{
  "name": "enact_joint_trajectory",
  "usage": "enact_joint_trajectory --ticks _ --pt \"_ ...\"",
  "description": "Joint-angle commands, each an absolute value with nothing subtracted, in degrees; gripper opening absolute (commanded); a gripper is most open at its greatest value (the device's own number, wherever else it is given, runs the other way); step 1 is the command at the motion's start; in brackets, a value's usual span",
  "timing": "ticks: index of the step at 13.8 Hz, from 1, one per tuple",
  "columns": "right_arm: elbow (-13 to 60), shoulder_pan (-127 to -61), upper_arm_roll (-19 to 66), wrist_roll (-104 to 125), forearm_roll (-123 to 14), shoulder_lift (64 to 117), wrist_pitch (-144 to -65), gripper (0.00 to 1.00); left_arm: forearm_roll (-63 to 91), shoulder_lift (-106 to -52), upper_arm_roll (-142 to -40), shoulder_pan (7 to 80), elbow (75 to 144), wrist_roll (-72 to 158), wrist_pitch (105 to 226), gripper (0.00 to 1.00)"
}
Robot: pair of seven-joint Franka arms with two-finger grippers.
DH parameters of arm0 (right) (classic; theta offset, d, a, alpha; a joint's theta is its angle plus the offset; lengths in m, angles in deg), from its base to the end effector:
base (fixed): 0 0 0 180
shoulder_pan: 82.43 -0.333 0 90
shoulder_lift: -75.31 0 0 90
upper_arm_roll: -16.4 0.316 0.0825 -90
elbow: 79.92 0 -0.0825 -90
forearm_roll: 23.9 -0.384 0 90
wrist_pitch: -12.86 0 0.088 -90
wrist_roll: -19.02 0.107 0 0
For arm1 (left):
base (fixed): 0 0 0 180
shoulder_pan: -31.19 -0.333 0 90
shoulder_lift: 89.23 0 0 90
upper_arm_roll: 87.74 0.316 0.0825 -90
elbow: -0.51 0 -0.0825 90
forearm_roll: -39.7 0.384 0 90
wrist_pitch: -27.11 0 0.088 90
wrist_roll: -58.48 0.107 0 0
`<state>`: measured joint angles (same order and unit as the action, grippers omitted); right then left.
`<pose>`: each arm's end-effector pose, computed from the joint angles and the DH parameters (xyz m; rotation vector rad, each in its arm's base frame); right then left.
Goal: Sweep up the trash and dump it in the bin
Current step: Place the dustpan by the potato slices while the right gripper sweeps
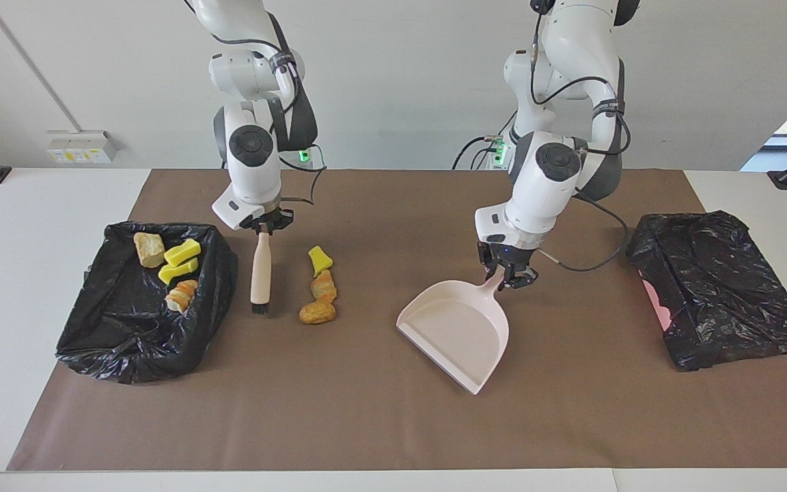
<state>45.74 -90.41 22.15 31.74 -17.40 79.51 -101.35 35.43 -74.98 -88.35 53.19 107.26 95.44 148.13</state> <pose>0.4963 0.1140 0.3330 2.9682 0.1175 -0.3658 0.5688 -0.2403 0.3851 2.6984 -1.4758 0.0133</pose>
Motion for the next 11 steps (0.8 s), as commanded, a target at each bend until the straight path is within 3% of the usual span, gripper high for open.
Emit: enact_joint_trajectory --ticks 1,5,11 --pt "44.28 -92.61 22.46 30.53 -23.70 81.63 -103.49 0.00 36.53 -76.66 -88.80 52.28 108.18 104.50 146.20 0.01" --pt "42.08 -97.53 22.55 30.44 -29.77 83.74 -104.38 0.00 38.98 -78.32 -88.80 52.98 110.72 114.08 146.28 0.00" --pt "42.51 -105.27 22.55 30.45 -47.69 84.27 -113.60 0.00 39.08 -81.23 -88.89 57.28 116.60 119.30 146.54 0.00"
